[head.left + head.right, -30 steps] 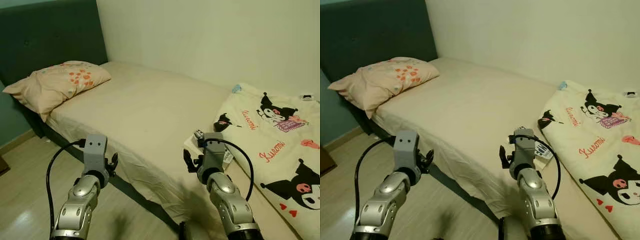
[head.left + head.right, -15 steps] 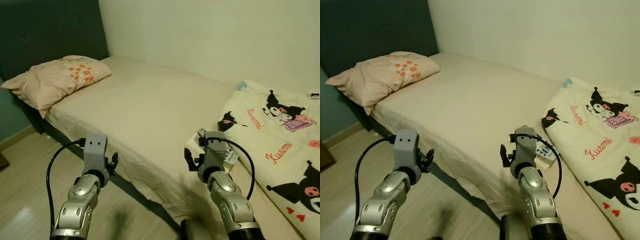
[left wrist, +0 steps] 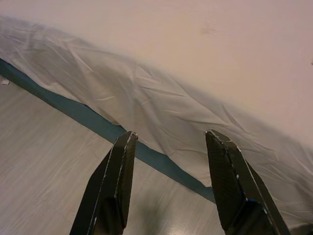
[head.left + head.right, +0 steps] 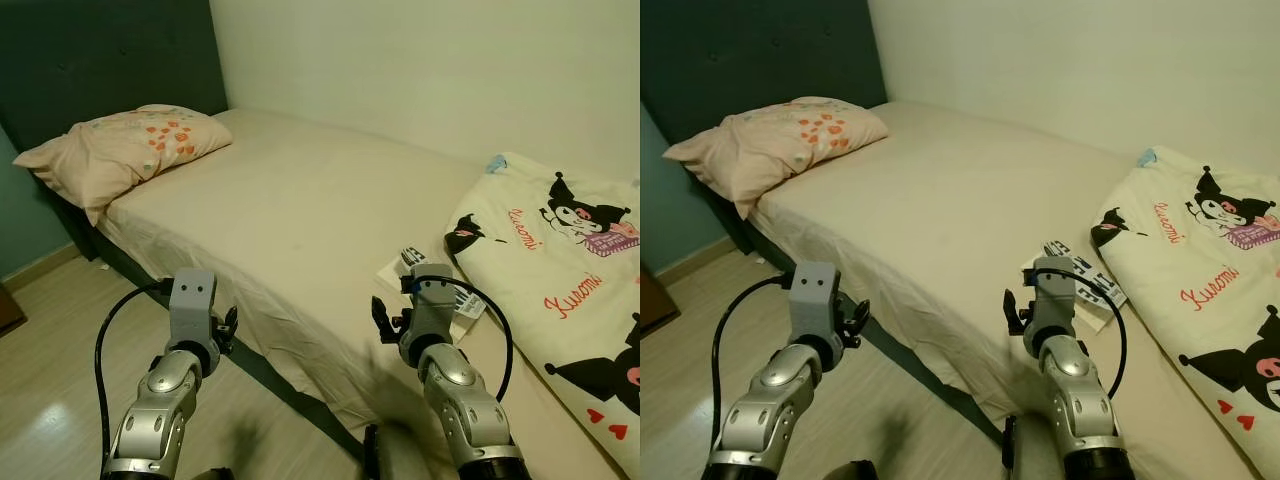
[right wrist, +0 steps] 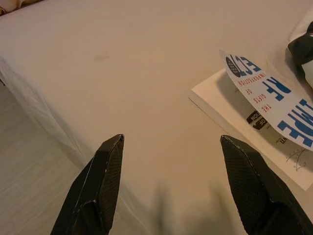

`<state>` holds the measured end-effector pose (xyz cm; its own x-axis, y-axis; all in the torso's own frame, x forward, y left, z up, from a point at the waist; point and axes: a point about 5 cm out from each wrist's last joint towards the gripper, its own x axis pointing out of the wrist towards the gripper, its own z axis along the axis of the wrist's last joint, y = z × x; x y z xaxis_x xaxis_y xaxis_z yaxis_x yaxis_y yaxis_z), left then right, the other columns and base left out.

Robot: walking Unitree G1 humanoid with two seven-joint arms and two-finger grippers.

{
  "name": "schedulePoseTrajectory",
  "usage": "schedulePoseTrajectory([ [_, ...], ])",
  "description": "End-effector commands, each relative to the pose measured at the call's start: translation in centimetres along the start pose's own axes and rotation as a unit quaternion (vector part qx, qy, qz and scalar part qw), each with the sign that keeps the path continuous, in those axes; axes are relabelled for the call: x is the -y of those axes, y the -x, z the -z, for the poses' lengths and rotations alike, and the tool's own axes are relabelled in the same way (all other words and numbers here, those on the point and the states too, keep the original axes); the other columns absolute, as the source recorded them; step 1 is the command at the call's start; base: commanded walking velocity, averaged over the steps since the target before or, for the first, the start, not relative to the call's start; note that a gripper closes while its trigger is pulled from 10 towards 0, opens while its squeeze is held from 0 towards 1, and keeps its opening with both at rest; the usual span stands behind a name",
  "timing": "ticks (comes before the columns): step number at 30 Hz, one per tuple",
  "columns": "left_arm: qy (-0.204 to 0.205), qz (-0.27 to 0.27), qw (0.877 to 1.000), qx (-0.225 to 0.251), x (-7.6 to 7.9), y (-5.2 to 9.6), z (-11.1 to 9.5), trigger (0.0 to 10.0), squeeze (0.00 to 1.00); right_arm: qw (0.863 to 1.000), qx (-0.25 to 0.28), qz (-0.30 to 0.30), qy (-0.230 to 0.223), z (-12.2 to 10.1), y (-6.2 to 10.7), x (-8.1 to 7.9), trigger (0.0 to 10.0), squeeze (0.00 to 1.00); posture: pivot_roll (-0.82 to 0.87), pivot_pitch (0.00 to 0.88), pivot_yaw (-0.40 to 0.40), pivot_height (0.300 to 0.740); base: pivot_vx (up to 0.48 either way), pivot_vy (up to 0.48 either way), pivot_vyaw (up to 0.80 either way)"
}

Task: Clean up the room

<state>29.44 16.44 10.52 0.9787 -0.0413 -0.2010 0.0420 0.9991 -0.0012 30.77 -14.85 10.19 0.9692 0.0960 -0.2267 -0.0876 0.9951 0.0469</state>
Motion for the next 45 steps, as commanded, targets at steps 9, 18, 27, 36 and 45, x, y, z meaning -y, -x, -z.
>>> schedulePoseTrajectory([
  [9, -0.012, -0.007, 1.0, -0.007, -0.7, 0.2, 0.5, 10.0, 0.0, 1.0, -0.003, -0.004, -0.005, 0.1, 0.2, -0.3, 10.0, 0.0, -0.1, 0.048, 0.026, 0.536, 0.0, 0.0, 0.0],
  [18, -0.02, 0.013, 0.999, 0.03, -1.2, 0.1, -0.9, 10.0, 0.0, 1.0, 0.023, 0.013, 0.015, -2.7, -2.3, 0.9, 10.0, 0.05, -0.1, 0.065, 0.024, 0.536, 0.0, 0.0, 0.0],
  [27, -0.055, 0.037, 0.995, 0.077, -2.1, 0.1, -3.6, 10.0, 0.0, 0.994, 0.011, 0.107, -0.014, -6.9, -5.9, 6.9, 10.0, 1.0, -0.04, 0.176, 0.001, 0.536, 0.0, 0.0, 0.0],
  [36, -0.048, 0.041, 0.995, 0.081, -3.1, 1.5, -4.9, 10.0, 0.0, 0.979, -0.031, 0.117, 0.165, -7.1, -6.0, 9.1, 10.0, 1.0, 0.03, 0.293, 0.004, 0.536, 0.0, 0.0, 0.0],
  [45, -0.012, 0.076, 0.991, 0.11, -2.3, 2.9, -7.0, 10.0, 0.0, 0.935, -0.069, 0.098, 0.334, -6.5, -5.7, 10.0, 10.0, 1.0, 0.11, 0.407, 0.016, 0.536, 0.0, 0.0, 0.0],
])
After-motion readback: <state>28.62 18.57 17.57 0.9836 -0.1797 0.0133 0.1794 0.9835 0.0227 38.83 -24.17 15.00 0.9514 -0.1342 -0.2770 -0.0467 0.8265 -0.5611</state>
